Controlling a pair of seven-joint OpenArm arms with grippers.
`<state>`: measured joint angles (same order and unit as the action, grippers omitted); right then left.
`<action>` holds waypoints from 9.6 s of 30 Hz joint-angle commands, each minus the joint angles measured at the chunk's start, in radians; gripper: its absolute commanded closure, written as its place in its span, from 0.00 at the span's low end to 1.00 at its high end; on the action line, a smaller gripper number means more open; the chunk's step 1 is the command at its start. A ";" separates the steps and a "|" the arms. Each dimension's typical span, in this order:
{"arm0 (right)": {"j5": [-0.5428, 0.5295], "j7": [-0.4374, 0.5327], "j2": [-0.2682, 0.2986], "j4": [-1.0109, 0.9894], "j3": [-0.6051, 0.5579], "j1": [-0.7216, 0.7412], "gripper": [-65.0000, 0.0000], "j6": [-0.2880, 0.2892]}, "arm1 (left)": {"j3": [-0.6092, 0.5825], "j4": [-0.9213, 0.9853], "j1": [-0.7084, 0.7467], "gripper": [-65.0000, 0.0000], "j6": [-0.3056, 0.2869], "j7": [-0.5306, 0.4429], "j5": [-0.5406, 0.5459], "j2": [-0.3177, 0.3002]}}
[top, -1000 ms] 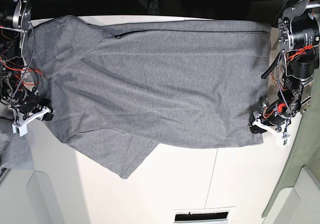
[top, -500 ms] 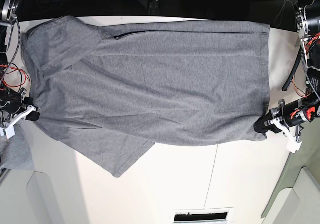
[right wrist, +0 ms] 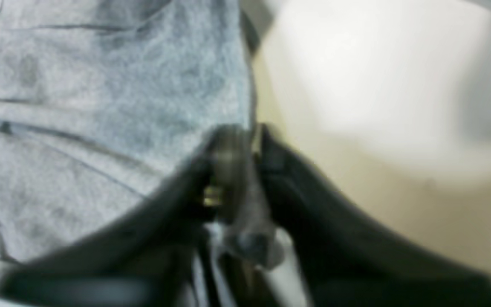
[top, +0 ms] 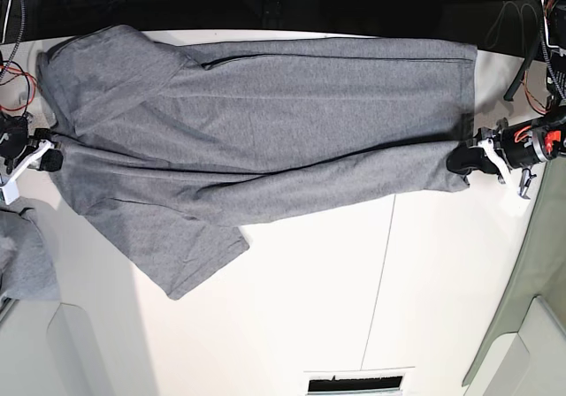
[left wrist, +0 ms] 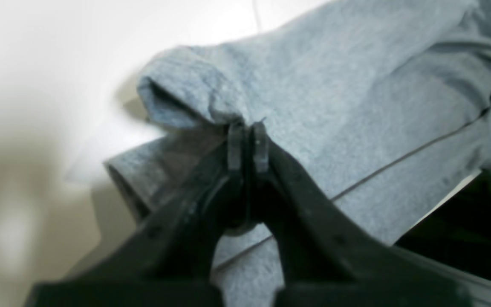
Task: Layout the t-shirt on the table in an organized manner, then fold the t-shirt properly
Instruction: 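Move both grippers to the shirt's hem edge and pinch it, then fold the hem edge with both grippers toward the folded shoulder edge, then hold the strip ends with both grippers and pull it straight, then regrasp the strip ends with both grippers and tug it taut, then carry the strip end with the left gripper toward the right gripper, folding it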
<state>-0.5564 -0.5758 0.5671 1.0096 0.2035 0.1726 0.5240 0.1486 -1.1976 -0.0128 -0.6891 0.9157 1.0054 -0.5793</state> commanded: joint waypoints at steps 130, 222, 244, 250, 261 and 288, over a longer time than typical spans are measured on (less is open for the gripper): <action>-0.257 -0.117 -0.108 0.536 0.283 -0.339 1.00 0.042 | 0.009 -0.327 0.232 1.00 -0.009 0.118 0.192 -0.166; -0.237 -0.180 -0.171 0.699 0.355 -0.500 1.00 0.038 | 0.265 -0.325 0.399 0.52 0.017 0.012 -0.017 0.015; -0.132 -0.072 -0.171 0.496 0.126 -0.458 1.00 0.037 | 0.262 -0.232 0.396 0.44 0.151 -0.114 -0.232 0.153; -0.132 -0.075 -0.171 0.496 0.126 -0.458 1.00 0.037 | 0.229 -0.233 0.396 0.44 0.074 -0.068 -0.150 0.166; -0.133 -0.076 -0.168 0.497 0.126 -0.439 1.00 0.037 | 0.085 -0.233 0.358 1.00 0.034 -0.138 -0.188 0.166; -0.175 -0.147 -0.144 0.505 0.200 -0.332 1.00 0.037 | 0.090 -0.509 0.113 1.00 0.094 -0.013 -0.195 0.059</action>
<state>-0.7238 -0.7410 0.4038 1.4986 0.3935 -0.1684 0.5545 0.2310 -1.6890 0.1104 -0.5884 0.9192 0.7929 -0.5098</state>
